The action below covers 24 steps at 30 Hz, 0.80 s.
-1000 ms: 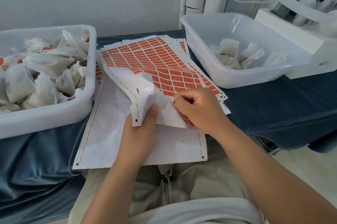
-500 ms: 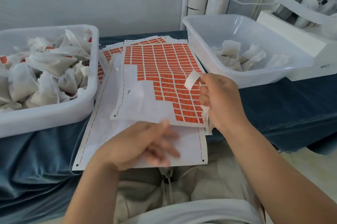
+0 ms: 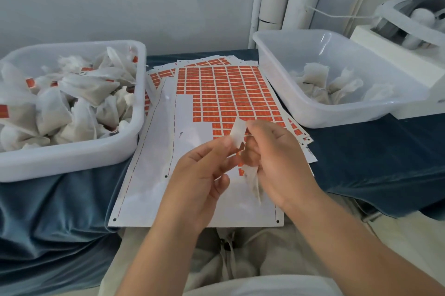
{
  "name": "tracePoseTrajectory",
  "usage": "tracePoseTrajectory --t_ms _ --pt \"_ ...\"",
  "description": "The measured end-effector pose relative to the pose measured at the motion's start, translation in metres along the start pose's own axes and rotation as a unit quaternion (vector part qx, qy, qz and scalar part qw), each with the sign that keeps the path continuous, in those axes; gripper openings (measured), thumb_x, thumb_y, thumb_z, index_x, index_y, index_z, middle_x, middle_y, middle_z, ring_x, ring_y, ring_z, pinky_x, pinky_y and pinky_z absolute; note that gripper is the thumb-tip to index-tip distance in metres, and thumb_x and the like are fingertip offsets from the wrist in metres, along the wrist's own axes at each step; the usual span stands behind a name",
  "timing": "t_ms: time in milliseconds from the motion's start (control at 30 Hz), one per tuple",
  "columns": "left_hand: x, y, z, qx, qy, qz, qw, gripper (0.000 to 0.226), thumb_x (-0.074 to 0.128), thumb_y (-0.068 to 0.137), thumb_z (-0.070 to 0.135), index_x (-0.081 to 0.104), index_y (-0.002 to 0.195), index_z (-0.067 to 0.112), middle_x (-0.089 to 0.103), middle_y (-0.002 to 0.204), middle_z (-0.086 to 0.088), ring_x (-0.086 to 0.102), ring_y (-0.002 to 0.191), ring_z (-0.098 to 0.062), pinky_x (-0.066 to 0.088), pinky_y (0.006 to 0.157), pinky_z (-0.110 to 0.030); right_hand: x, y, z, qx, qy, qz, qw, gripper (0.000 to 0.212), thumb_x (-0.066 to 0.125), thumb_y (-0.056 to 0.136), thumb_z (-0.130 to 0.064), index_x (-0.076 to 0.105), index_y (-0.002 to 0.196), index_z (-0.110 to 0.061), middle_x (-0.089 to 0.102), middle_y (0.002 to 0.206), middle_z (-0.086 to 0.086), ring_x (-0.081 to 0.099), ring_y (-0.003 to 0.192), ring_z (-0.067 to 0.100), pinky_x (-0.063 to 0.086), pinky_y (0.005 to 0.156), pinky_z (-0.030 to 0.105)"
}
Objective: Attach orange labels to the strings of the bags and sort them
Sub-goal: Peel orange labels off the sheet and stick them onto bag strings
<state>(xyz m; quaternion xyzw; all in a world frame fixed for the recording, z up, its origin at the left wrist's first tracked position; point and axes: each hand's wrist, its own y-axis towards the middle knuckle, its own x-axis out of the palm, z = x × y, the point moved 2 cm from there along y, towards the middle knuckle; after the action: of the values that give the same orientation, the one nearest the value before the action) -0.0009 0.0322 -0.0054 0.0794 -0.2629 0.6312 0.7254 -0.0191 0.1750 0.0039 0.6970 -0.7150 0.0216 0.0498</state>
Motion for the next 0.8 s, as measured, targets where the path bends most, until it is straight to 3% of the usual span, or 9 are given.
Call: tracePoseTrajectory --t_ms 133,267,333,400,533,700,800 --pt "0.003 -0.002 -0.004 0.012 0.012 -0.003 1.000 0.035 0.086 0.074 0.050 0.085 0.100 0.027 0.081 0.109 0.001 0.075 0.088 -0.002 0.053 0.056 -0.013 0.002 -0.003 0.001 -0.006 0.000 0.005 1.000 0.047 0.051 0.105 -0.028 0.056 0.058 -0.032 0.046 0.057 -0.008 0.044 0.053 0.007 0.044 0.058 0.022" --pt "0.006 -0.003 -0.001 0.044 -0.021 0.035 0.998 0.021 0.078 0.078 0.041 0.086 0.090 0.026 0.082 0.103 -0.002 0.076 0.083 -0.004 0.051 0.055 -0.011 0.001 -0.003 0.000 -0.007 0.011 -0.022 1.000 0.041 0.051 0.104 -0.033 0.055 0.064 -0.023 0.037 0.061 0.002 0.034 0.056 0.015 0.038 0.063 0.037" --pt "0.000 -0.003 0.005 0.080 -0.008 0.059 0.995 0.015 0.077 0.083 0.038 0.085 0.088 0.026 0.082 0.099 -0.004 0.076 0.080 -0.007 0.052 0.056 -0.013 -0.001 -0.001 -0.003 -0.004 0.009 -0.051 0.999 0.030 0.050 0.106 -0.030 0.074 0.089 -0.025 0.038 0.066 0.003 0.035 0.059 0.015 0.039 0.063 0.035" --pt "-0.010 -0.002 0.011 0.114 0.024 0.094 0.989 0.011 0.076 0.090 0.032 0.085 0.088 0.026 0.081 0.096 -0.006 0.075 0.078 -0.009 0.054 0.059 -0.015 -0.004 0.001 -0.006 -0.004 -0.006 -0.071 0.997 0.033 0.048 0.102 -0.025 0.075 0.118 -0.035 0.045 0.071 0.000 0.041 0.063 0.012 0.041 0.064 0.029" --pt "-0.025 -0.001 0.021 0.163 0.128 0.140 0.968 0.015 0.073 0.097 0.023 0.085 0.089 0.029 0.081 0.089 -0.004 0.073 0.074 -0.010 0.055 0.061 -0.018 -0.010 0.000 -0.016 -0.046 -0.083 -0.093 0.991 0.028 0.055 0.104 -0.027 0.072 0.122 -0.041 0.070 0.085 -0.006 0.061 0.073 0.007 0.055 0.073 0.024" --pt "-0.029 -0.001 0.027 0.180 0.264 0.109 0.941 0.007 0.078 0.091 0.035 0.081 0.085 0.032 0.080 0.086 0.005 0.077 0.082 -0.012 0.058 0.065 -0.017 -0.013 -0.010 -0.039 -0.111 -0.189 -0.117 0.969 0.030 0.064 0.104 -0.018 0.066 0.125 -0.039 0.080 0.097 -0.012 0.076 0.093 0.007 0.055 0.081 0.011" --pt "-0.026 -0.003 0.029 0.169 0.295 0.069 0.938 0.024 0.073 0.072 0.050 0.078 0.079 0.027 0.081 0.090 0.006 0.077 0.088 -0.013 0.063 0.073 -0.025 -0.014 -0.016 -0.048 -0.152 -0.252 -0.121 0.948 0.037 0.067 0.102 -0.020 0.063 0.133 -0.039 0.078 0.101 -0.022 0.072 0.106 0.000 0.050 0.094 0.010"
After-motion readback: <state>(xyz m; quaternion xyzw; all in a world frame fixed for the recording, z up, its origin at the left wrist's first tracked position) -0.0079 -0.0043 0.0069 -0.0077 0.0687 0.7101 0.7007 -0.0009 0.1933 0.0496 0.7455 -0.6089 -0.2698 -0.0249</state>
